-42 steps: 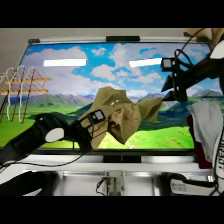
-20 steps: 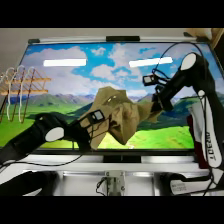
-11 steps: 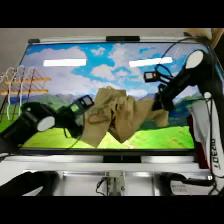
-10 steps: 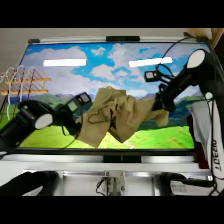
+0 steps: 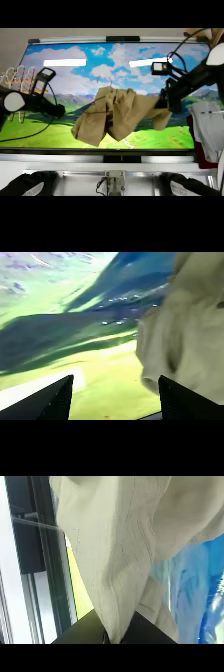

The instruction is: Fold the shirts.

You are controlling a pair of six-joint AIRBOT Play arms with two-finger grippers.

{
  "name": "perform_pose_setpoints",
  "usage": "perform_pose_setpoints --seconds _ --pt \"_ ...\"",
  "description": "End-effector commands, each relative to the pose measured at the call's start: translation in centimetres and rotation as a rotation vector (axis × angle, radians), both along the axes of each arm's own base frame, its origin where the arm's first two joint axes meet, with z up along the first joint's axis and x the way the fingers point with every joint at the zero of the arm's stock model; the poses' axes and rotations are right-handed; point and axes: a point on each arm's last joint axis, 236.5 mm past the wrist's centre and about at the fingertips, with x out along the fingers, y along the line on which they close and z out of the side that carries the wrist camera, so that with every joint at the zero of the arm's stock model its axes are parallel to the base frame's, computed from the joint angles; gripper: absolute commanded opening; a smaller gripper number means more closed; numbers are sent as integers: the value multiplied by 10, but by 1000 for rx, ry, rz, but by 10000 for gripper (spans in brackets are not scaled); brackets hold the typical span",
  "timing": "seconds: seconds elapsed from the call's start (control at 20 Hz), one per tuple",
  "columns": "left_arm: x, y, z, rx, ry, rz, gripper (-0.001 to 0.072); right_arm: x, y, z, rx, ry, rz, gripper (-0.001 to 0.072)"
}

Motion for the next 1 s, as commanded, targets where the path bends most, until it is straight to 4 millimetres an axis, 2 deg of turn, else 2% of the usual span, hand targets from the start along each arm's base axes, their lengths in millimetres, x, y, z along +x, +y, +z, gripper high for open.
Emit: perform_pose_setpoints --seconds 0.0,0.2,0.3,0.4,0.55,0.65,0.8,0.85,0.9,0.95 --pt "-17 -57 -16 -270 78 80 599 -3 3 20 18 -51 -64 57" --pt "-42 -130 -36 -425 57 17 600 -4 3 23 21 -37 -112 58" --pt "-53 -162 -35 -469 15 -44 600 -4 3 23 21 -36 -114 58" --pt "-60 -185 -34 -490 -12 -100 600 -4 3 23 21 -37 -114 58" --pt "-62 -200 -60 -431 -16 -143 600 -4 3 23 21 -36 -114 58" --pt "-52 -204 -77 -420 -14 -101 600 -4 3 23 21 -36 -114 58" --pt "-37 -211 -91 -435 -39 -72 596 -4 3 23 22 -36 -114 58" --pt "-34 -212 -95 -432 -40 -68 492 -4 3 23 22 -36 -114 58" --pt "-32 -210 -101 -424 -34 -60 326 -4 3 23 22 -36 -114 58" --pt "-30 -208 -105 -416 -27 -52 268 -4 3 23 22 -36 -114 58"
